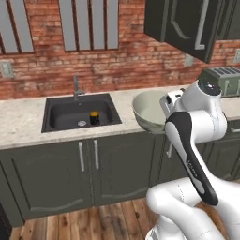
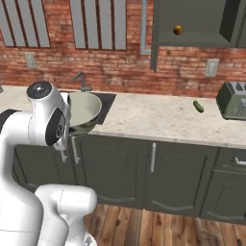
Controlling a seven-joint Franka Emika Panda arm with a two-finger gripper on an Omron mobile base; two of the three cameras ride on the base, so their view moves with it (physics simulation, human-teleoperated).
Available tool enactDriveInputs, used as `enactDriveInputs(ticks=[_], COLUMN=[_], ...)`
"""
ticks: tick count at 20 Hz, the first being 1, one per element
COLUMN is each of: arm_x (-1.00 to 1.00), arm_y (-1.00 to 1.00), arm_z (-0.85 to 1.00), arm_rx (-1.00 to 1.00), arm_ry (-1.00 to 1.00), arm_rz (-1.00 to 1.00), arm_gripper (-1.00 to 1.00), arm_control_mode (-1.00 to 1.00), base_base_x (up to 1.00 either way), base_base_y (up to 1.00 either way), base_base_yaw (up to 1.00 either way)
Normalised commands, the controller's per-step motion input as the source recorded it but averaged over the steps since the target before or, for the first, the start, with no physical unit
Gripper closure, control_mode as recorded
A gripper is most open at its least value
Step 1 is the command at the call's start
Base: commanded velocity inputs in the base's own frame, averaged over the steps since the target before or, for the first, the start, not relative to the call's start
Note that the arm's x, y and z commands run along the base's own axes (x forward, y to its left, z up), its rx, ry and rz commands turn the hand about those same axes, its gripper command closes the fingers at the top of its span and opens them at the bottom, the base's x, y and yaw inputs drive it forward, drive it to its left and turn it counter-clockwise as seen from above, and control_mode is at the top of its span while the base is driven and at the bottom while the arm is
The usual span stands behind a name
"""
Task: Pick the mug and place it in the sink. Pick the bowl and place it in the open cabinet and then close the cabinet.
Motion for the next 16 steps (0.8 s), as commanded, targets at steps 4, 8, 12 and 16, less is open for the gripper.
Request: enactDriveInputs(ticks=[4, 8, 12, 16], arm_x=[0.00, 0.00, 0.00, 0.00], arm_y=[0.00, 0.00, 0.00, 0.00], arm_z=[0.00, 0.00, 0.00, 0.00], arm_rx=[0.00, 0.00, 0.00, 0.00], arm_ry=[0.00, 0.00, 0.00, 0.00], arm_rz=[0.00, 0.00, 0.00, 0.00], arm_gripper=[1.00, 1.00, 1.00, 1.00], arm_control_mode=[1.00, 1.00, 1.00, 1.00], base_base_x=[0.00, 0.00, 0.11, 0.13], base_base_y=[-0.57, -0.53, -0.51, -0.52], base_base_yaw=[-0.02, -0.01, 0.00, 0.00])
